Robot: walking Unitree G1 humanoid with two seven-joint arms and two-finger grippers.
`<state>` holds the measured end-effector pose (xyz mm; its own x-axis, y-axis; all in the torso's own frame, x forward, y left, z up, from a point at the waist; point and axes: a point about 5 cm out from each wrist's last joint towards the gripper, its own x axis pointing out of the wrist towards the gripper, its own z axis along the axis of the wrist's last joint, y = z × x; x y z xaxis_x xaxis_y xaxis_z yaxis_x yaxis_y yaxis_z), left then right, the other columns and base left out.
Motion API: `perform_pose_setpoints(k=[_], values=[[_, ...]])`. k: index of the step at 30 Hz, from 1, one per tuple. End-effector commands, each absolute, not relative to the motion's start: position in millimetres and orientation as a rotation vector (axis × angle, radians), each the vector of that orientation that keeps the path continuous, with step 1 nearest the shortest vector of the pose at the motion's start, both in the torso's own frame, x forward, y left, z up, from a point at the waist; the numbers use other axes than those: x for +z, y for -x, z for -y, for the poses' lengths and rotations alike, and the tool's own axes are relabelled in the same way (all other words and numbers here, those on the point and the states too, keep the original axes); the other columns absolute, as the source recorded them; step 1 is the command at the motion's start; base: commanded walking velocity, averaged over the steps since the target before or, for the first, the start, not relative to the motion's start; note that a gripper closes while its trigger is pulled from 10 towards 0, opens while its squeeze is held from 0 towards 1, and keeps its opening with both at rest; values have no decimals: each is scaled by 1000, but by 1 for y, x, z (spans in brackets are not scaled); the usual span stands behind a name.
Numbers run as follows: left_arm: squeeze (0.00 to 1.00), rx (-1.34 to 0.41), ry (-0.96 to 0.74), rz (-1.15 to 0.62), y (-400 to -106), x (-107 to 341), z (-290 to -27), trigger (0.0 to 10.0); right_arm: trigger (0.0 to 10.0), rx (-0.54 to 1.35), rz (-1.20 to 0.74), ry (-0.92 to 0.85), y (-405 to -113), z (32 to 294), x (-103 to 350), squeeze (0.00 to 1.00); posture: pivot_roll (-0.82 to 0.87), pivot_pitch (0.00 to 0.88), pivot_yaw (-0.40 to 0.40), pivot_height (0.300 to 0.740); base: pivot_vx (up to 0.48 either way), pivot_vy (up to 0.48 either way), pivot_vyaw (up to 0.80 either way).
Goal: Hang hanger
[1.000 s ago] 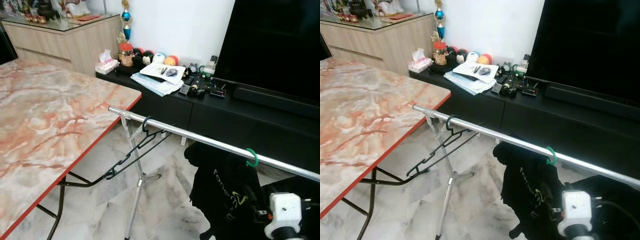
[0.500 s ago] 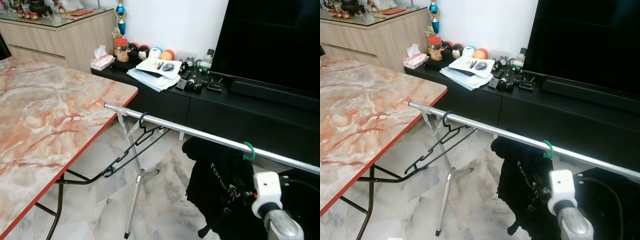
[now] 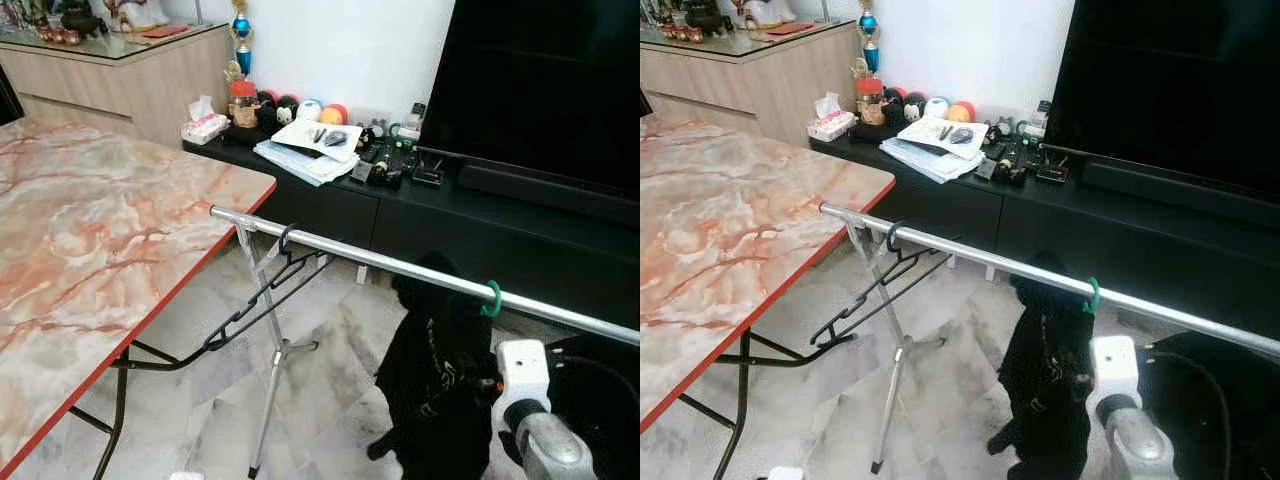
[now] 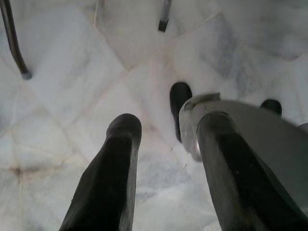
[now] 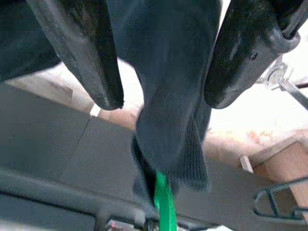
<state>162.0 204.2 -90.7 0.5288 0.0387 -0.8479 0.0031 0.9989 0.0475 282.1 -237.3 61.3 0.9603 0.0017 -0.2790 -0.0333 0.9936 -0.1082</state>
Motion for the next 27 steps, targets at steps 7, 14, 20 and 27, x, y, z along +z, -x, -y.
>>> perform_pose_setpoints(k=[7, 14, 20, 27], values=[[0, 10, -43, -1024, -156, -94, -199, 10000, 0, 27, -329, 105, -282, 231, 49, 0, 102, 70, -1, 740, 0, 0, 0], [0, 9, -43, -1030, -148, -96, -200, 10000, 0, 16, -361, 103, -285, 231, 43, 0, 104, 74, 0, 740, 0, 0, 0], [0, 32, -49, -1044, -138, -95, -224, 10000, 0, 9, -331, 94, -289, 231, 48, 0, 102, 74, 1, 740, 0, 0, 0], [0, 33, -52, -1045, -136, -95, -227, 10000, 0, 0, -319, 90, -289, 232, 49, 0, 102, 76, 1, 740, 0, 0, 0]])
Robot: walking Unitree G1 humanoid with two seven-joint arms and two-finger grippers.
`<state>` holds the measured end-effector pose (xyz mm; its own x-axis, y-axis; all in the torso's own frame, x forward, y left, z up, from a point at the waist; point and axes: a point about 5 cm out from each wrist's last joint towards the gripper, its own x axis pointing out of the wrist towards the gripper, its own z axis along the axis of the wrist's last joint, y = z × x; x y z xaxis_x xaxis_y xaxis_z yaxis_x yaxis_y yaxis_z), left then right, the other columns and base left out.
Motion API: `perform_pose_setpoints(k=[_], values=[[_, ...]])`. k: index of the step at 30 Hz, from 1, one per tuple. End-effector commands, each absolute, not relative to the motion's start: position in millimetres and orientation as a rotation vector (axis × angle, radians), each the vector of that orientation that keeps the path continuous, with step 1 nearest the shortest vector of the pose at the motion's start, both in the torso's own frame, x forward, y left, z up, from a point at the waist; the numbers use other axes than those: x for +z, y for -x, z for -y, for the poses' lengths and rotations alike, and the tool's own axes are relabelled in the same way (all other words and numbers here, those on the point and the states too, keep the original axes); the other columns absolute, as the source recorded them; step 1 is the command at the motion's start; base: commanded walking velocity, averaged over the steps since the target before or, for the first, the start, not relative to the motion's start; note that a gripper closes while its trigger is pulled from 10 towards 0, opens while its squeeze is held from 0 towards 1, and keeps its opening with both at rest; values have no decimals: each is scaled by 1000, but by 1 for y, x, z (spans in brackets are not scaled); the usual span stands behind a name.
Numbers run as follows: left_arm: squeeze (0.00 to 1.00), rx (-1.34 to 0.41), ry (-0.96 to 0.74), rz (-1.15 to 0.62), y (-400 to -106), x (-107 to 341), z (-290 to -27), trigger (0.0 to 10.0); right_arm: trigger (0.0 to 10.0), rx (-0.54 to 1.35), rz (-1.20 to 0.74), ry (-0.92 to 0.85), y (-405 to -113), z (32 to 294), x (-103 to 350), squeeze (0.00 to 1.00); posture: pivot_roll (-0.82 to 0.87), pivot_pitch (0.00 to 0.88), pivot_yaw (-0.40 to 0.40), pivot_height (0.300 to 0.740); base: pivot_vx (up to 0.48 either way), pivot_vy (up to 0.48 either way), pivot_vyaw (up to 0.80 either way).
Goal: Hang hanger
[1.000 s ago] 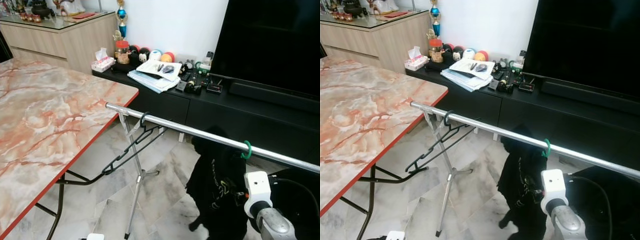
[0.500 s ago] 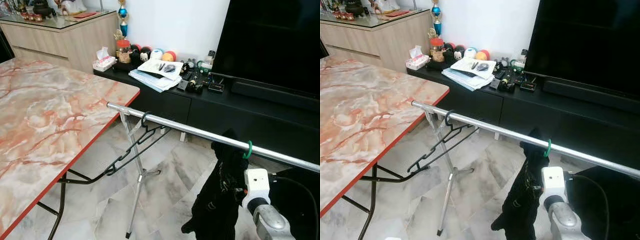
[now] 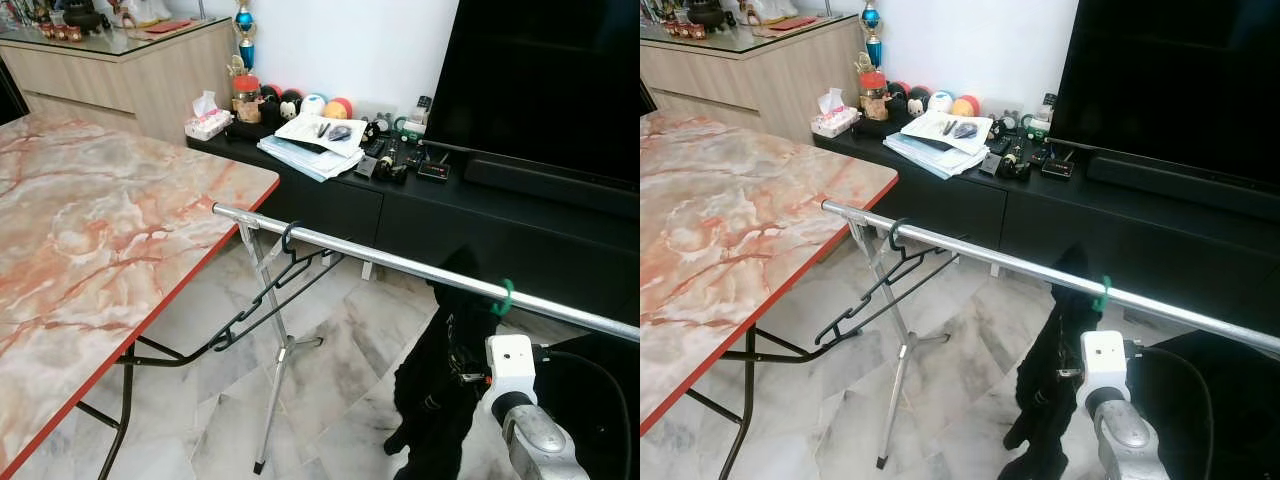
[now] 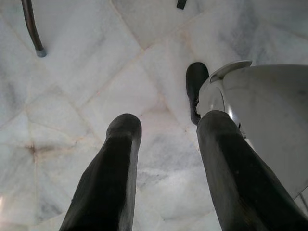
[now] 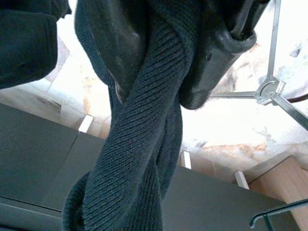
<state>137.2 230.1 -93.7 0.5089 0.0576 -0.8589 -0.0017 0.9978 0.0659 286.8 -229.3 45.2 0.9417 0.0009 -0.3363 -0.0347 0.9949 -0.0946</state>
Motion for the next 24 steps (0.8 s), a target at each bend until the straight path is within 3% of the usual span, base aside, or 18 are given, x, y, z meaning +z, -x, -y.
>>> perform_pose_setpoints(k=[1, 15, 24], values=[[0, 24, -51, -1038, -142, -95, -219, 10000, 0, -1, -315, 89, -289, 232, 49, 0, 102, 76, 1, 740, 0, 0, 0], [0, 15, -54, -1036, -146, -95, -214, 10000, 0, -36, -272, 83, -288, 237, 52, 0, 100, 77, 2, 740, 0, 0, 0], [0, 14, -57, -1035, -146, -95, -214, 10000, 0, -101, -123, 39, -284, 239, 69, 0, 96, 77, 3, 740, 0, 0, 0]])
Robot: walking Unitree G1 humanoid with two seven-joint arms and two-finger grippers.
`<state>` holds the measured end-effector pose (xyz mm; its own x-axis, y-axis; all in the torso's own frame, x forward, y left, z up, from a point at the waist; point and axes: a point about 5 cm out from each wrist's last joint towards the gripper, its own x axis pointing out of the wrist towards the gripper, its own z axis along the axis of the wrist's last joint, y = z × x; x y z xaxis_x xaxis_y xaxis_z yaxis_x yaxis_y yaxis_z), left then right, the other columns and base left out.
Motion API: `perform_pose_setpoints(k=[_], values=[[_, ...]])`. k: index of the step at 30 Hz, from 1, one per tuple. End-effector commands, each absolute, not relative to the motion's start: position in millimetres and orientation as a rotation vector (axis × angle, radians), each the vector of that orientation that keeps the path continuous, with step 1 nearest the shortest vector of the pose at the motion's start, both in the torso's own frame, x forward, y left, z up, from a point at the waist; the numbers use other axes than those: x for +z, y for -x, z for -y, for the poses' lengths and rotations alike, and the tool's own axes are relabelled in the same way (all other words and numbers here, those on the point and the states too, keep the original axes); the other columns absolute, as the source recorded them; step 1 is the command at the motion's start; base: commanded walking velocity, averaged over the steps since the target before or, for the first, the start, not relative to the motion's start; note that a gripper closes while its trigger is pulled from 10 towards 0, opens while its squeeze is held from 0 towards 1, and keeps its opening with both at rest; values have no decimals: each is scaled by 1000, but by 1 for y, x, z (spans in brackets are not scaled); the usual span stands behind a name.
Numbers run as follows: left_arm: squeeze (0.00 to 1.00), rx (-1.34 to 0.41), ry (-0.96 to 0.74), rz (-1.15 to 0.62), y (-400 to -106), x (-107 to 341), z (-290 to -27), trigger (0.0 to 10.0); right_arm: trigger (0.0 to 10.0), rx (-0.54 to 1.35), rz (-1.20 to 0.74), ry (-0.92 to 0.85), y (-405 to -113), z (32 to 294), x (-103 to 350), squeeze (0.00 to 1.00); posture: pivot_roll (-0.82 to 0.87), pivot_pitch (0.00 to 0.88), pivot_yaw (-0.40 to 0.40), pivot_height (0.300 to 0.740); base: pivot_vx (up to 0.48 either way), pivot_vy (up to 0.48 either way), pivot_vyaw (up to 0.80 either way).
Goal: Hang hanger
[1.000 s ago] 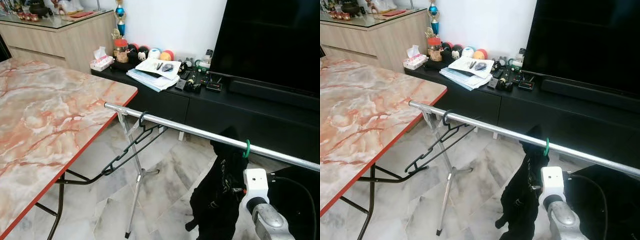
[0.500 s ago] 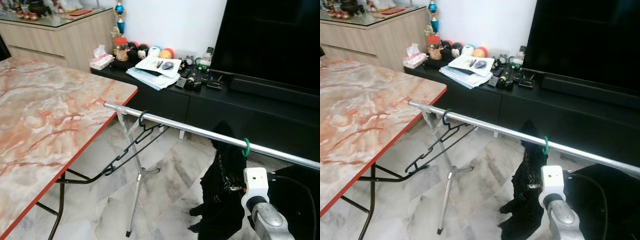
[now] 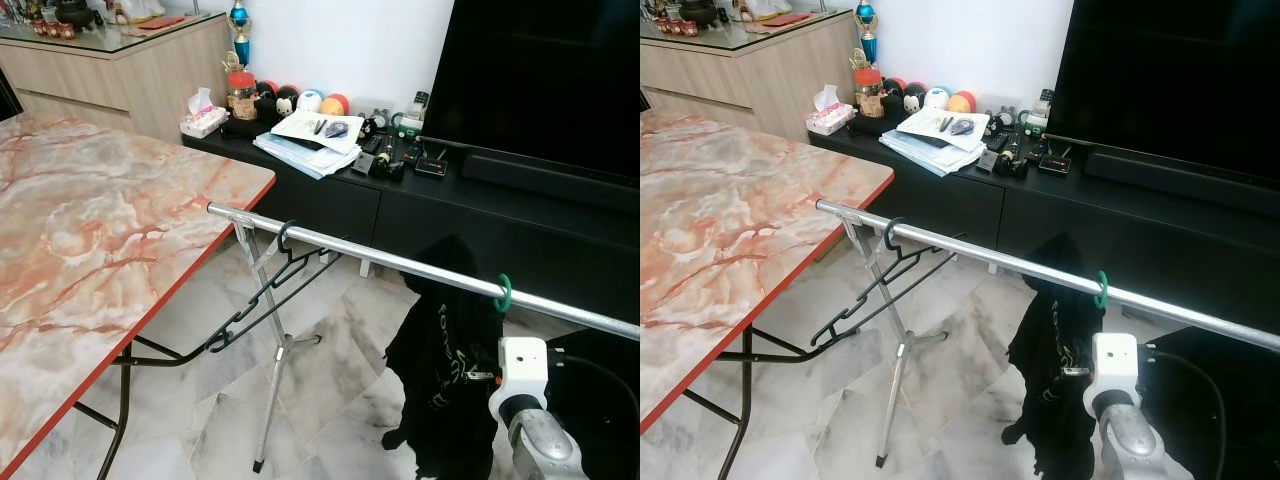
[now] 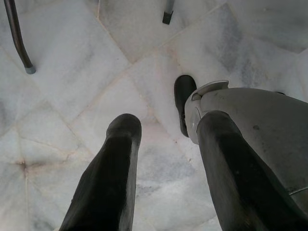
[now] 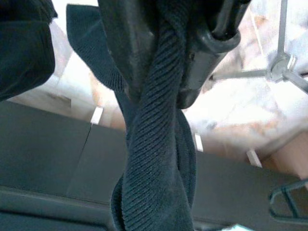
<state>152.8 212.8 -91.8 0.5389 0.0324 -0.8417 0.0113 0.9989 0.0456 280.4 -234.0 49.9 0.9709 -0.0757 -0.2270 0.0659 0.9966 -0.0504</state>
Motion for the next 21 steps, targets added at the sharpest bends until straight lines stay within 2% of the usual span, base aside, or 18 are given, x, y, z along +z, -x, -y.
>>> perform_pose_setpoints(k=[1, 3, 11, 16, 21], values=[[0, 14, -57, -1035, -146, -95, -214, 10000, 0, -101, -123, 39, -284, 239, 69, 0, 96, 77, 3, 740, 0, 0, 0], [0, 12, -59, -1036, -146, -95, -214, 10000, 0, -172, -61, 26, -281, 245, 75, 0, 91, 77, 5, 740, 0, 0, 0], [0, 6, -62, -1035, -147, -94, -214, 10000, 0, -235, -4, 22, -262, 249, 77, 0, 86, 76, 5, 740, 0, 0, 0], [0, 0, -62, -1035, -147, -94, -213, 10000, 0, -249, -71, 12, -238, 242, 58, 0, 76, 74, 5, 740, 0, 0, 0], [0, -2, -62, -1035, -147, -94, -212, 10000, 0, -262, -147, 5, -226, 240, 40, 0, 77, 72, 5, 740, 0, 0, 0]])
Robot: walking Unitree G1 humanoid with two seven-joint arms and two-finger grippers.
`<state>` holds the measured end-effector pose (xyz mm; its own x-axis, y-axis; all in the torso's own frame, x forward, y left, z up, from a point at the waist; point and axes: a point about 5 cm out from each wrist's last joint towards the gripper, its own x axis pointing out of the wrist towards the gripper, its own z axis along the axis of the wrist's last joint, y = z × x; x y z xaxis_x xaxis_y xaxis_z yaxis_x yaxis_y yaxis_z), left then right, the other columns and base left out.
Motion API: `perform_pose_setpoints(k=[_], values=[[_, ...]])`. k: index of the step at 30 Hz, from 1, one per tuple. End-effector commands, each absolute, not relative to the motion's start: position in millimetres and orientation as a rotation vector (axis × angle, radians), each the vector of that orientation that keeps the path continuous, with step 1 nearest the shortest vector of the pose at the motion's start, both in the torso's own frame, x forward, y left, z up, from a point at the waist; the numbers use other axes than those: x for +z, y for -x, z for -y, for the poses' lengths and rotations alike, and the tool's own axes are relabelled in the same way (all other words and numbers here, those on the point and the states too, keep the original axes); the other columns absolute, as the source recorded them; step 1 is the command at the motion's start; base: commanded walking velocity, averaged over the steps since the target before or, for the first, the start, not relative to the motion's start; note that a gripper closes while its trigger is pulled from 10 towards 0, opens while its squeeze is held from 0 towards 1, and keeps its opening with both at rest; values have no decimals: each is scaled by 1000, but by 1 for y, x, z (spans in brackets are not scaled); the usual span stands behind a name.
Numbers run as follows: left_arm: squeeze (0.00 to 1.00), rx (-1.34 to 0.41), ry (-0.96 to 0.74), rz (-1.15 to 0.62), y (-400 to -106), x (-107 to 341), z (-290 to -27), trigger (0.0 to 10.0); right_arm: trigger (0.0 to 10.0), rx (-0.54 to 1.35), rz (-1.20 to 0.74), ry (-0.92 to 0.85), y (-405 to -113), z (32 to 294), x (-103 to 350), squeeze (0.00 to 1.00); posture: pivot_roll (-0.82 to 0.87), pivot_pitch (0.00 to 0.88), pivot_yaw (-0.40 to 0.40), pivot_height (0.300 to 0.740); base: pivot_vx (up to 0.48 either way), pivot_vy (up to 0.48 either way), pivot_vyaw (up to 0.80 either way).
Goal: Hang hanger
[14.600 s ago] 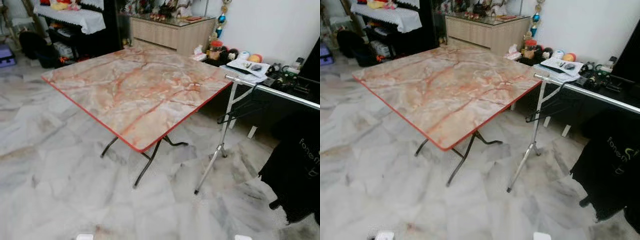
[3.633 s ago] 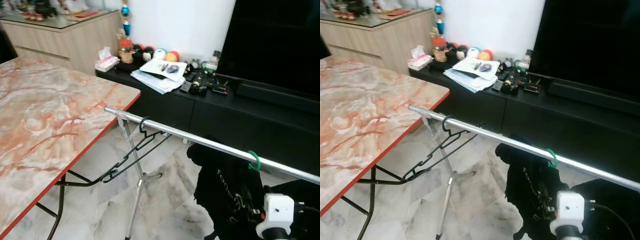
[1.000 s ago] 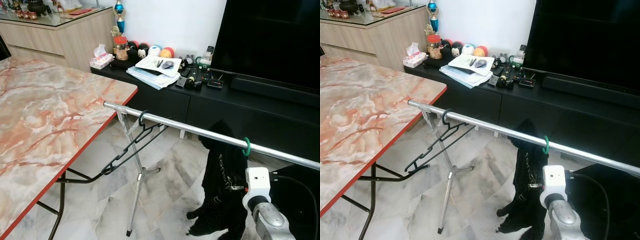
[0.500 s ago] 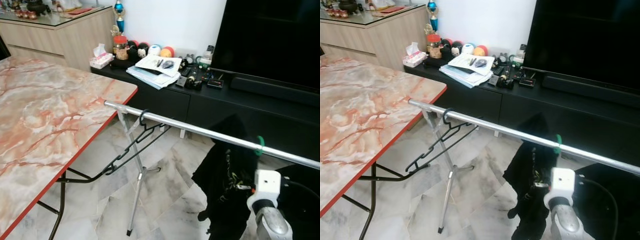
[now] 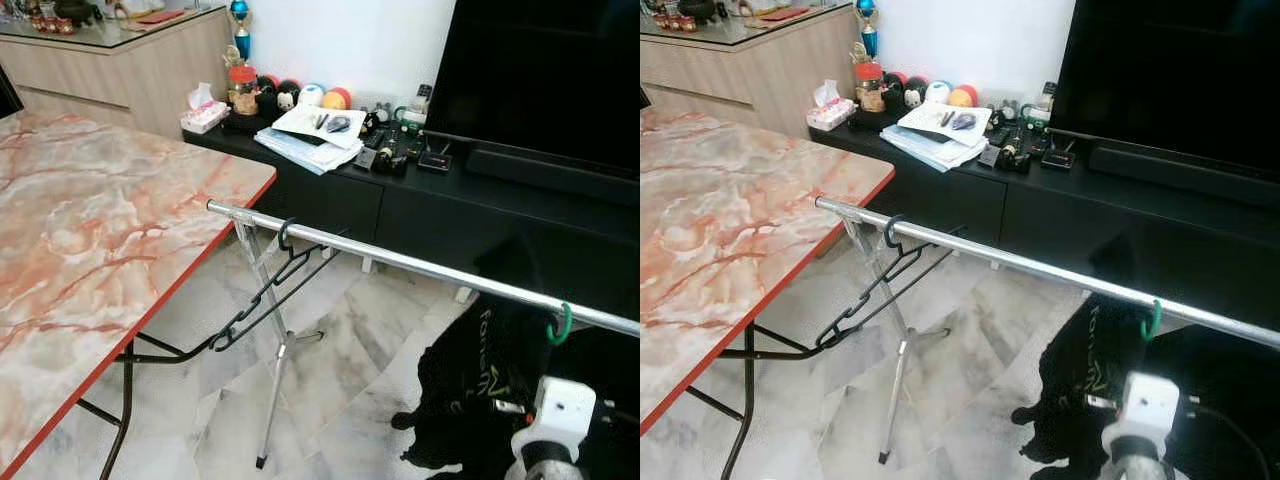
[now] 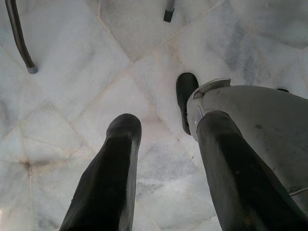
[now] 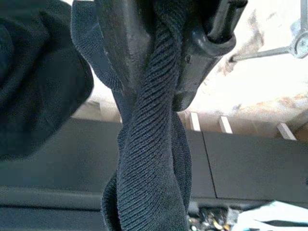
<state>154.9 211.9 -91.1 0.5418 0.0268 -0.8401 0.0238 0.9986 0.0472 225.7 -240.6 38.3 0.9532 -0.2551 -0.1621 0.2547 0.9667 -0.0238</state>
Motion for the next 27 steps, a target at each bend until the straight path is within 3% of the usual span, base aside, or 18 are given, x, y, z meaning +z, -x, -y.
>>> perform_pose_setpoints(k=[1, 10, 11, 12, 13, 14, 27], values=[[0, -3, -62, -1034, -148, -94, -212, 10000, 0, -262, -177, 2, -223, 239, 33, 0, 77, 72, 5, 740, 0, 0, 0], [0, 10, -55, -1026, -147, -94, -214, 10000, 0, -241, -294, 22, -216, 242, 10, 0, 87, 65, 2, 740, 0, 0, 0], [0, 10, -56, -1026, -147, -94, -214, 10000, 941, -239, -301, 24, -215, 243, 9, 0, 87, 64, 2, 740, 0, 0, 0], [0, 10, -57, -1026, -147, -94, -214, 10000, 4510, -235, -308, 26, -214, 242, 7, 0, 86, 63, 4, 740, 0, 0, 0], [0, 14, -55, -1024, -147, -94, -215, 10000, 9294, -231, -312, 29, -214, 241, 5, 0, 86, 64, 5, 740, 0, 0, 0], [0, 16, -60, -1026, -146, -94, -216, 10000, 10000, -229, -309, 27, -214, 241, 5, 0, 86, 63, 7, 740, 0, 0, 0], [0, 37, -57, -1022, -146, -94, -217, 10000, 10000, -150, -265, 74, -233, 238, 13, 0, 103, 33, 17, 740, 0, 0, 0]])
